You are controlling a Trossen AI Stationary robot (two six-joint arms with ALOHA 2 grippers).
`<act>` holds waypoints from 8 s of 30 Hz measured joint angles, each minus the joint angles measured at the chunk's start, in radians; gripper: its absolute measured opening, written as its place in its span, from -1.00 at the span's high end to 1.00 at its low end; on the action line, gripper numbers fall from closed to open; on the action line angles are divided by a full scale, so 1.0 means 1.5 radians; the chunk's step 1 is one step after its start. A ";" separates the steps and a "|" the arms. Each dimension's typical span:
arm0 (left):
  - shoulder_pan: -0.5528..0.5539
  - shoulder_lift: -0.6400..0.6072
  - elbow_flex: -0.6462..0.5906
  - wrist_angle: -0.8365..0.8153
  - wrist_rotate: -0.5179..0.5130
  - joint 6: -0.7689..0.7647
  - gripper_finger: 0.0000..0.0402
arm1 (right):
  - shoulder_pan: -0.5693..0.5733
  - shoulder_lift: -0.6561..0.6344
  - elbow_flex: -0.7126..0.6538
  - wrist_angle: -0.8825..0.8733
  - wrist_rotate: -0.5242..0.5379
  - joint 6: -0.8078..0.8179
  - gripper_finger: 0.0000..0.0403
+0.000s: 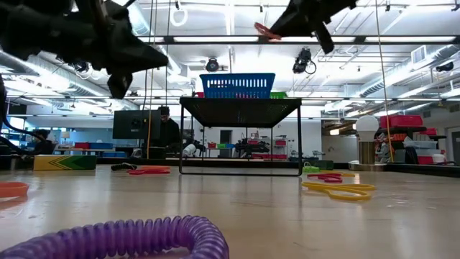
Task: Pick & Place Office Desk Supplies
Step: Put the orange rubber band into the green bin on the shelf, then put the yellow rubber band into the green bin on the shelf
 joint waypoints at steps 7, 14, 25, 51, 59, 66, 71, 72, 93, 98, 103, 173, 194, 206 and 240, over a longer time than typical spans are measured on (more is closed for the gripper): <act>0.001 0.000 -0.065 0.122 -0.056 -0.008 0.97 | -0.161 0.011 0.168 -0.227 -0.019 -0.035 0.98; 0.001 0.000 -0.067 0.119 -0.073 -0.008 0.96 | -0.340 0.111 0.298 -0.298 -0.105 -0.099 0.98; 0.001 0.000 -0.067 0.119 -0.078 -0.008 0.96 | -0.439 0.341 0.468 -0.421 -0.138 -0.195 0.98; 0.001 0.001 -0.067 0.119 -0.099 0.013 0.94 | -0.430 0.403 0.487 -0.451 0.026 -0.230 -0.01; 0.001 0.001 -0.066 0.119 -0.103 0.013 0.94 | -0.410 0.402 0.487 -0.447 -0.012 -0.213 -0.34; 0.001 0.001 -0.066 0.111 -0.102 0.004 0.94 | -0.409 0.381 0.487 -0.453 -0.103 -0.106 -0.42; -0.001 0.001 -0.066 0.110 -0.102 0.002 0.94 | -0.415 0.360 0.487 -0.447 -0.138 -0.050 -0.42; -0.001 0.001 -0.066 0.110 -0.100 -0.003 0.94 | -0.416 0.357 0.487 -0.446 -0.140 -0.042 -0.42; 0.066 0.001 -0.065 0.133 0.001 -0.042 0.88 | -0.255 0.225 0.487 -0.315 -0.015 -0.305 0.92; 0.064 0.001 -0.065 0.136 0.016 -0.008 0.87 | -0.199 0.216 0.436 -0.231 0.032 -0.299 0.87; 0.064 0.001 -0.063 0.137 0.038 0.006 0.97 | -0.176 0.155 0.290 -0.086 -0.047 -0.282 0.98; -0.014 0.001 0.088 -0.276 0.015 -0.044 0.95 | 0.131 0.426 0.147 -0.307 -0.316 -0.187 0.30; -0.014 0.001 0.087 -0.274 0.015 -0.043 0.95 | 0.147 0.445 0.148 -0.304 -0.291 -0.252 0.96; -0.014 0.001 0.087 -0.274 0.016 -0.043 0.95 | 0.152 0.379 0.145 -0.316 -0.290 -0.291 0.99; -0.014 0.001 0.087 -0.252 0.015 -0.043 0.95 | 0.073 0.111 0.146 -0.111 -0.004 -0.218 1.00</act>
